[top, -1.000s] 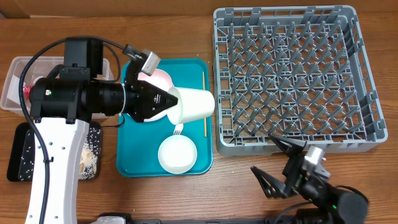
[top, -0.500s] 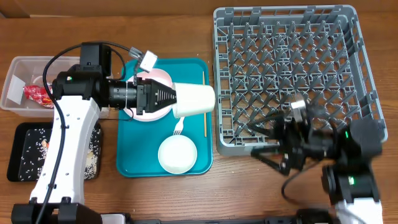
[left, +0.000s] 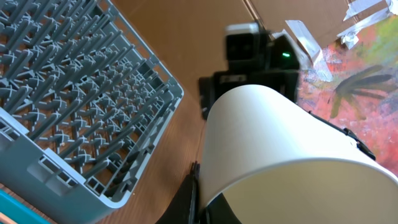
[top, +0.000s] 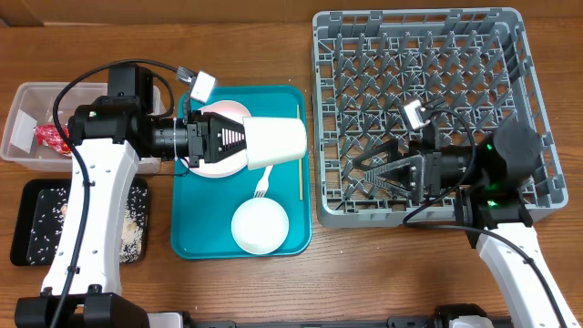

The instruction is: Sort waste into correct bins and load items into the dishwasher rack

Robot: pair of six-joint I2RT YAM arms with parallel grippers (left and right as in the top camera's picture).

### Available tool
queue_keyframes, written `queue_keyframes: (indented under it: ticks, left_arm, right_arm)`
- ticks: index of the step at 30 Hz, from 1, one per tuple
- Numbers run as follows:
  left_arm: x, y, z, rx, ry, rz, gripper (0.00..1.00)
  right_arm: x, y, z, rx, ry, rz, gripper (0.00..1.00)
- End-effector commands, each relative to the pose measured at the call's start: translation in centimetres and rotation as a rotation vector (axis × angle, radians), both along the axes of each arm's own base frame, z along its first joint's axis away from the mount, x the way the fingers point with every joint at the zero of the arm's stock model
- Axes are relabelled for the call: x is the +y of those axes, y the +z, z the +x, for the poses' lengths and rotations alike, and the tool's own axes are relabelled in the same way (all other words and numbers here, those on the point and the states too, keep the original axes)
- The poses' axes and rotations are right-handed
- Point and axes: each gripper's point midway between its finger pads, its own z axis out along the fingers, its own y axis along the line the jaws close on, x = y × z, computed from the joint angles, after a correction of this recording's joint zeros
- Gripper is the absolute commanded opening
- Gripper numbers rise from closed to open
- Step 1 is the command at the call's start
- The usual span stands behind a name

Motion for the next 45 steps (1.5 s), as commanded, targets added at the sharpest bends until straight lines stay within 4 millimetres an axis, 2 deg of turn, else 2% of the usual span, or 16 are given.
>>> queue_keyframes:
  ticks: [1, 5, 9, 12, 21, 25, 30, 34, 39, 42, 44, 45]
  left_arm:
    - [0.0, 0.2, -0.2, -0.010, -0.003, -0.008, 0.04]
    - [0.0, 0.2, -0.3, -0.001, -0.003, -0.009, 0.04]
    - [0.0, 0.1, -0.6, 0.012, -0.006, -0.009, 0.04]
    - [0.0, -0.1, -1.2, 0.006, -0.014, -0.002, 0.04]
    - [0.1, -0.7, -1.4, 0.022, -0.011, 0.034, 0.04]
    - [0.1, -0.7, -1.4, 0.019, -0.012, 0.034, 0.04]
    - [0.1, -0.8, -1.4, 0.021, -0.011, 0.038, 0.04]
    - [0.1, -0.8, -1.4, 0.013, -0.012, 0.038, 0.04]
    - [0.1, -0.8, -1.4, 0.017, -0.012, 0.038, 0.04]
    - [0.1, -0.8, -1.5, 0.024, -0.012, 0.038, 0.04]
    - [0.1, -0.8, -1.5, 0.031, -0.012, 0.037, 0.04]
    - [0.1, -0.8, -1.5, 0.031, -0.012, 0.037, 0.04]
  right_arm:
    - [-0.2, 4.3, -2.8, 0.116, 0.014, -0.009, 1.00]
    - [-1.2, 6.8, -4.7, 0.108, -0.032, -0.017, 1.00]
    - [-2.4, 8.2, -5.5, 0.086, -0.110, -0.004, 1.00]
    - [-2.9, 9.1, -7.0, 0.070, -0.152, -0.007, 1.00]
    - [-2.1, 10.9, -13.2, -0.037, -0.167, -0.022, 1.00]
    - [-1.9, 11.2, -15.0, -0.166, -0.167, -0.030, 1.00]
    - [-2.0, 11.4, -14.2, -0.146, -0.172, -0.011, 1.00]
    - [-2.3, 10.9, -12.1, -0.151, -0.170, -0.015, 1.00]
    - [-2.7, 10.2, -9.4, -0.058, -0.170, -0.009, 0.99]
    - [-2.7, 10.1, -9.4, -0.024, -0.169, -0.009, 1.00]
    - [-2.6, 10.3, -10.4, 0.011, -0.167, -0.019, 1.00]
    - [-2.5, 10.5, -10.9, -0.025, -0.163, -0.021, 1.00]
